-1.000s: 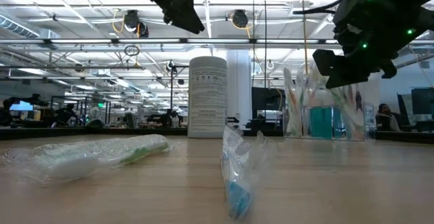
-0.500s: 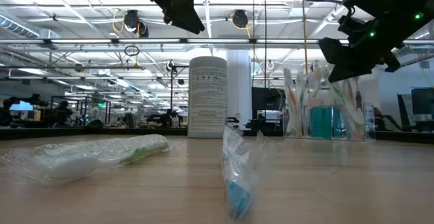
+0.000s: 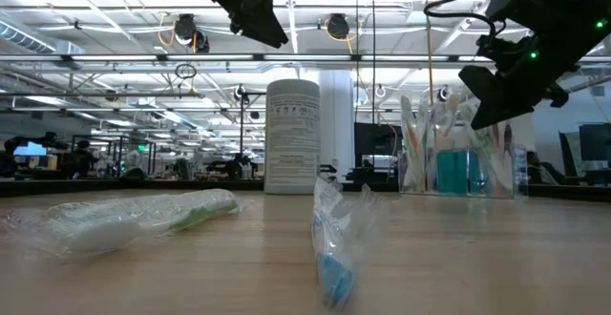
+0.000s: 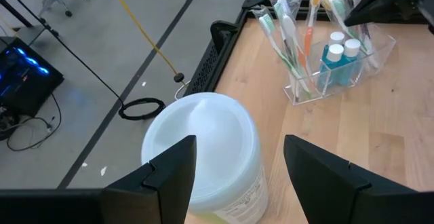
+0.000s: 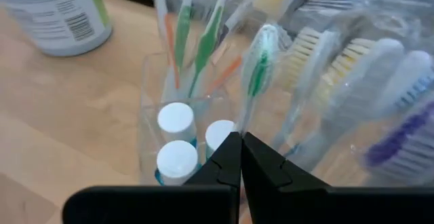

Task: Pick & Place toothbrushing station
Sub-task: Put the green toothbrush into the transparent organizer

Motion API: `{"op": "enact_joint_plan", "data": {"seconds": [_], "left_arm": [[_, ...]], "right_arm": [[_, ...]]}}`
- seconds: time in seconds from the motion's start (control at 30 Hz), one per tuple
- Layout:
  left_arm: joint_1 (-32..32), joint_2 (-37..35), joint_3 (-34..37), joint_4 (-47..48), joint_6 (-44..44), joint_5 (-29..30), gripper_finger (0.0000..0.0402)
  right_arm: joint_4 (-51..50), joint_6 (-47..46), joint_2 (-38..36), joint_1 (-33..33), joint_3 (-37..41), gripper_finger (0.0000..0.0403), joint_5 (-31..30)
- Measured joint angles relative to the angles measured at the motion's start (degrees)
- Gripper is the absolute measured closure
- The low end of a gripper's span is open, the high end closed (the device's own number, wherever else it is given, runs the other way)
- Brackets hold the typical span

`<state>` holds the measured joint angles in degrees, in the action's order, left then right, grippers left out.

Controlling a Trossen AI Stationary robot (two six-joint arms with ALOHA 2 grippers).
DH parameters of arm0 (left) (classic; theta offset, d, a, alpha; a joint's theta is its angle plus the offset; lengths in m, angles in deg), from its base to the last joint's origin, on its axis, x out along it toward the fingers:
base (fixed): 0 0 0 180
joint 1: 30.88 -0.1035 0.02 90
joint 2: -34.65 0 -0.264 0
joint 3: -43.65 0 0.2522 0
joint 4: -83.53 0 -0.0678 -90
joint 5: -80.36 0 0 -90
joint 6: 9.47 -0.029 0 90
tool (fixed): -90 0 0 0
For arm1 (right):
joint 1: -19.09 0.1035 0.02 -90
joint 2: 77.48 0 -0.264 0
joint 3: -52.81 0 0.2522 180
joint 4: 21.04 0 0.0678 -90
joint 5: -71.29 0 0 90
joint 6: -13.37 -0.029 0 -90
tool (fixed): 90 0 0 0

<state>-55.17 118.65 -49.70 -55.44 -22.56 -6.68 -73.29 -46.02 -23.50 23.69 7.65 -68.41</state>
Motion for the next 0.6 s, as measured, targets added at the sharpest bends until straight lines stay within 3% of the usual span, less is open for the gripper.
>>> {"op": "enact_joint_plan", "data": {"seconds": [0.23,0.6], "left_arm": [[0.0,0.0,0.0,0.0,0.1,0.0,0.0174],[0.0,0.0,0.0,1.4,0.3,0.0,0.0174]], "right_arm": [[4.3,9.1,0.0,0.0,0.0,0.0397,0.5],[4.1,6.0,0.1,0.0,0.1,0.034,1.4]]}}
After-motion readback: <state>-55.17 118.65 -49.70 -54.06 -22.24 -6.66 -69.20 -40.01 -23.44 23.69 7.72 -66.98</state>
